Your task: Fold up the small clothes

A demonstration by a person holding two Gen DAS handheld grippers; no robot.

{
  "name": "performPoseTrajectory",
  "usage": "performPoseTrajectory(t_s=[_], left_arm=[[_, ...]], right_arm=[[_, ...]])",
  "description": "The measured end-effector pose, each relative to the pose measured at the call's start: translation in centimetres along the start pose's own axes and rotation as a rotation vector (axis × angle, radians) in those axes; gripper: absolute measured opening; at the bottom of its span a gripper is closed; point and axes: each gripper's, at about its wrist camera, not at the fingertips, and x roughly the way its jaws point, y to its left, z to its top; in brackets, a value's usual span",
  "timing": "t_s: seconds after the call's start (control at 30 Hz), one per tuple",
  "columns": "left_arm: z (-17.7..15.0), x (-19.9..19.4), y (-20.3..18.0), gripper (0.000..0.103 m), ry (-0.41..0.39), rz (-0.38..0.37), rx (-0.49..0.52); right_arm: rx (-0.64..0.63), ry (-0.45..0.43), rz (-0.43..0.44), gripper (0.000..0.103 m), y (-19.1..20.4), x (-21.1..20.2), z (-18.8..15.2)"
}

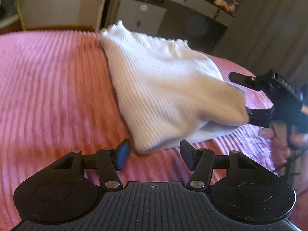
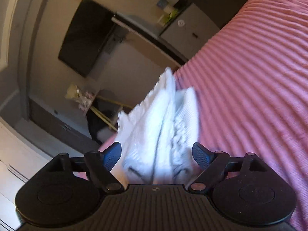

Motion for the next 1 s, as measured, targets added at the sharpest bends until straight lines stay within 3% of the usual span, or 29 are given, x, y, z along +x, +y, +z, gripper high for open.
performPoseTrajectory(t_s=[0.03, 0.1, 0.13, 0.23, 0.33, 0.47, 0.53, 0.57, 0.67, 0.8, 0.87, 0.9, 0.93, 0.97, 1.0], left_arm=[[0.0, 0.1, 0.0, 0.061, -0.011, 0.014, -0.005], [0.1, 0.0, 0.0, 0.060, -0.029, 0.025, -0.048], [0.2, -0.1, -0.1, 0.059, -0.031, 0.034, -0.061], [-0.1, -0.4, -0.1, 0.052, -0.045, 0.040, -0.080], [-0.3, -0.7, 0.0, 0.044, -0.051, 0.045, -0.091], [-0.3, -1.3, 0.7, 0.031, -0.065, 0.029, -0.145], [-0.3, -1.7, 0.9, 0.028, -0.070, 0.024, -0.161], [-0.4, -1.8, 0.8, 0.027, -0.074, 0.027, -0.161], [-0.5, -2.0, 0.8, 0.022, -0.073, 0.031, -0.173], [-0.5, -3.1, 1.2, 0.017, -0.097, 0.035, -0.180], [-0.3, -3.6, 1.8, 0.013, -0.100, 0.057, -0.199], [-0.2, -4.0, 2.2, 0.012, -0.107, 0.104, -0.207], [0.0, -4.4, 2.8, 0.015, -0.120, 0.150, -0.214], [0.2, -5.0, 3.5, 0.017, -0.139, 0.172, -0.225], [0.5, -5.5, 4.4, 0.024, -0.164, 0.169, -0.244]], right_arm=[[-0.038, 0.005, -0.042, 0.081, 0.9, 0.4, -0.2], [-0.108, 0.017, -0.135, 0.068, 2.6, 0.5, -0.3], [-0.129, 0.015, -0.188, 0.066, 3.4, 0.2, -0.2], [-0.156, -0.015, -0.190, 0.065, 5.3, -1.6, -0.6], [-0.189, 0.015, -0.214, 0.065, 6.6, -3.2, -2.5], [-0.168, 0.072, -0.271, 0.062, 6.1, -3.6, -4.5], [-0.201, 0.056, -0.293, 0.060, 6.1, -3.3, -4.7], [-0.202, 0.046, -0.281, 0.054, 5.9, -3.1, -4.7], [-0.196, 0.075, -0.258, 0.019, 5.8, -2.2, -4.2], [-0.265, 0.030, -0.226, 0.017, 6.6, -4.1, -4.0], [-0.295, 0.071, -0.328, 0.017, 5.6, -3.6, -4.1], [-0.326, 0.094, -0.387, 0.019, 5.0, -3.4, -4.3], [-0.333, 0.102, -0.410, 0.027, 4.1, -3.5, -4.2], [-0.299, 0.084, -0.410, 0.047, 3.7, -4.1, -3.9], [-0.259, 0.052, -0.396, 0.055, 3.2, -4.9, -3.3]])
